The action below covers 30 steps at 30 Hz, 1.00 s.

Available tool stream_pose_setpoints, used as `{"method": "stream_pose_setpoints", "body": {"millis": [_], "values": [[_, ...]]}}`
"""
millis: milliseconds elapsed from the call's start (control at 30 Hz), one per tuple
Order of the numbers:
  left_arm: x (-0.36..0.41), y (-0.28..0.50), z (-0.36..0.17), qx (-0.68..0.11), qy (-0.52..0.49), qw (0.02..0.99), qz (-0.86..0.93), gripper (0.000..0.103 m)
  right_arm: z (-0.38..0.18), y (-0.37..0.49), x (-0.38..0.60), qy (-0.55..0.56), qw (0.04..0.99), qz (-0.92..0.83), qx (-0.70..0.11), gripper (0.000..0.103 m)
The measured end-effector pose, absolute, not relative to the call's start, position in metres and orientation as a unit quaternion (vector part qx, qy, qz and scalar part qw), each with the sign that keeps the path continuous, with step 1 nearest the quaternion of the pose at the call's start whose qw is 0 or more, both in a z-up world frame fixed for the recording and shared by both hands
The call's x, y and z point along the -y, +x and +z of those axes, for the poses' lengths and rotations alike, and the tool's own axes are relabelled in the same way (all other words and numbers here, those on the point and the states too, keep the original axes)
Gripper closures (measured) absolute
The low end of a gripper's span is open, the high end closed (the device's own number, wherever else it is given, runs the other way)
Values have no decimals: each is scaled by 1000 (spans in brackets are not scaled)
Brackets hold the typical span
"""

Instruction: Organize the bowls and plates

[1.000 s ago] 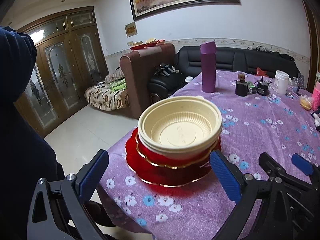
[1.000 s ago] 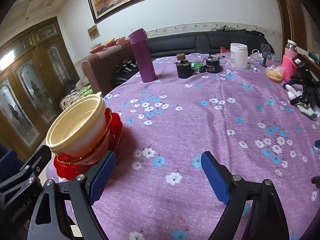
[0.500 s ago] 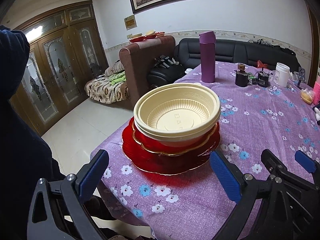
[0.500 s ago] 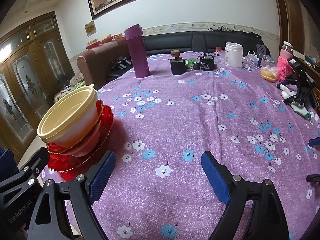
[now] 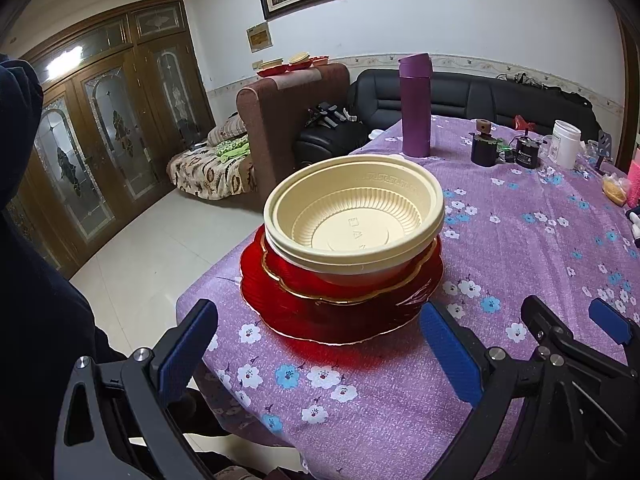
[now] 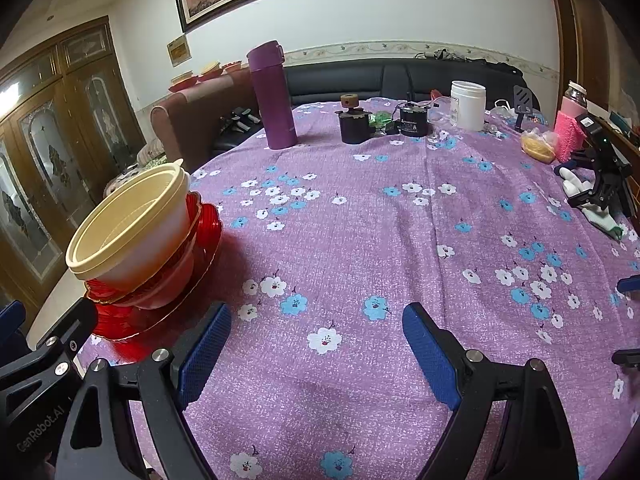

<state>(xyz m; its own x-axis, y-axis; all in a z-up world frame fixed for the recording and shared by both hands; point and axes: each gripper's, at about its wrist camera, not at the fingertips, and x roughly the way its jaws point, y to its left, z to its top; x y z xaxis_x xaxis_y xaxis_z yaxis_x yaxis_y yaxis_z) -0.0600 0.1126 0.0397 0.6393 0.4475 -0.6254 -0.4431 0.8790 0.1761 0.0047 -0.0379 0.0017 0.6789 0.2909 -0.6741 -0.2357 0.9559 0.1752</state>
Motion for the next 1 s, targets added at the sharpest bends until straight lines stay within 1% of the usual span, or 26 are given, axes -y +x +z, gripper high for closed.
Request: {"method": "stream_pose_setpoints", "body": {"millis": [667,867,1000], "values": [[-113,-60,36,-350,6,904,245,2,0,9,40,32,917,134,-375,11],[-123,-65,34,-347,-1,901,259,2,19,19,36,32,924,134,-357,10],[-130,-69,36,-344,-2,899,269,2,34,35,6,-15,931,123,-343,9]]}}
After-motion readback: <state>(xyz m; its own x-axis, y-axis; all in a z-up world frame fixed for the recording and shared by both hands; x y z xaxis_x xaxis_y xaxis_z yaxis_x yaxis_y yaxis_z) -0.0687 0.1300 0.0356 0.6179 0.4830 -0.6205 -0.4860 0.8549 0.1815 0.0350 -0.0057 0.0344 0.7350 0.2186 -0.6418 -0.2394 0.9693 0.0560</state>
